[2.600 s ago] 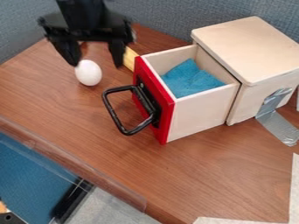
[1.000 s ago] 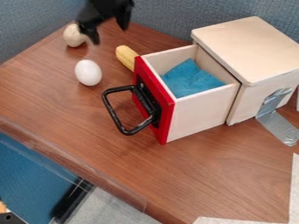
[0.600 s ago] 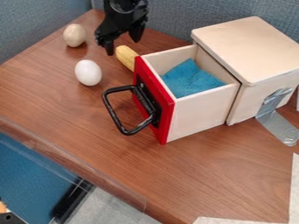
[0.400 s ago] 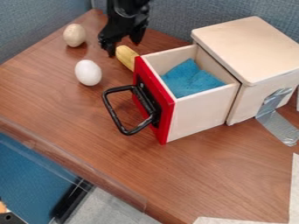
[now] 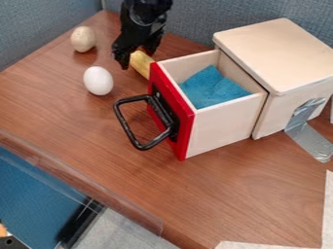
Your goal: Put the yellow thing into the drawer
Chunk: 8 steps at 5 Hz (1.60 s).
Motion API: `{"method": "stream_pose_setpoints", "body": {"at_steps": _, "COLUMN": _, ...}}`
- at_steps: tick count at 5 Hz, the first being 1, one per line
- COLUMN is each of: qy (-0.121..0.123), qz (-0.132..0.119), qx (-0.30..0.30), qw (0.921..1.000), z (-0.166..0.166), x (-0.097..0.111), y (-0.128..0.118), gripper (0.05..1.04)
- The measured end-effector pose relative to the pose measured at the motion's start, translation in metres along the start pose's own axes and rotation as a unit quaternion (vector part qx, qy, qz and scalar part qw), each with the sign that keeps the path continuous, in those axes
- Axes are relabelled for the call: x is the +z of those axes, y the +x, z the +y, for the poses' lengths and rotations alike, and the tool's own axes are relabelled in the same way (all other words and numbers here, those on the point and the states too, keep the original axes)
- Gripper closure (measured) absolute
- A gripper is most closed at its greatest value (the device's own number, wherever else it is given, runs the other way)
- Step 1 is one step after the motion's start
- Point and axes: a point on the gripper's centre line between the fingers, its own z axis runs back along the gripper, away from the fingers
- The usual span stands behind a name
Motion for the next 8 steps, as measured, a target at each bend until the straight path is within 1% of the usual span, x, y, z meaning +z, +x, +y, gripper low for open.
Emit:
{"method": "stream_pose_setpoints", "body": {"at_steps": 1, "qy": 0.012, "qz": -0.012, "qx": 0.023, "qw": 0.9996, "z": 0.005, "x": -0.002, "y": 0.003, "gripper": 0.420}}
{"method": "stream_pose_setpoints", "body": {"at_steps": 2, "qy": 0.020, "qz": -0.026, "qx": 0.029, "qw": 0.9991, "z": 0.010, "x": -0.004, "y": -0.002, "gripper": 0.569}}
{"method": "stream_pose_setpoints", "body": {"at_steps": 3, "qy": 0.023, "qz": -0.029, "qx": 0.026, "qw": 0.9990, "z": 0.015, "x": -0.007, "y": -0.005, "gripper": 0.569}}
{"method": "stream_pose_setpoints", "body": {"at_steps": 4, "qy": 0.020, "qz": -0.026, "qx": 0.024, "qw": 0.9992, "z": 0.015, "x": -0.004, "y": -0.005, "gripper": 0.569}}
{"method": "stream_pose_setpoints", "body": {"at_steps": 5, "qy": -0.001, "qz": -0.009, "qx": 0.011, "qw": 0.9999, "z": 0.007, "x": 0.012, "y": -0.003, "gripper": 0.570}}
{"method": "stream_pose_setpoints", "body": {"at_steps": 6, "qy": -0.042, "qz": -0.009, "qx": 0.023, "qw": 0.9988, "z": -0.013, "x": 0.047, "y": 0.019, "gripper": 0.570}}
{"method": "stream_pose_setpoints", "body": {"at_steps": 7, "qy": -0.070, "qz": -0.003, "qx": 0.030, "qw": 0.9971, "z": -0.023, "x": 0.069, "y": 0.034, "gripper": 0.570}}
{"method": "stream_pose_setpoints", "body": {"at_steps": 8, "qy": -0.104, "qz": 0.015, "qx": 0.003, "qw": 0.9944, "z": -0.027, "x": 0.091, "y": 0.040, "gripper": 0.570}}
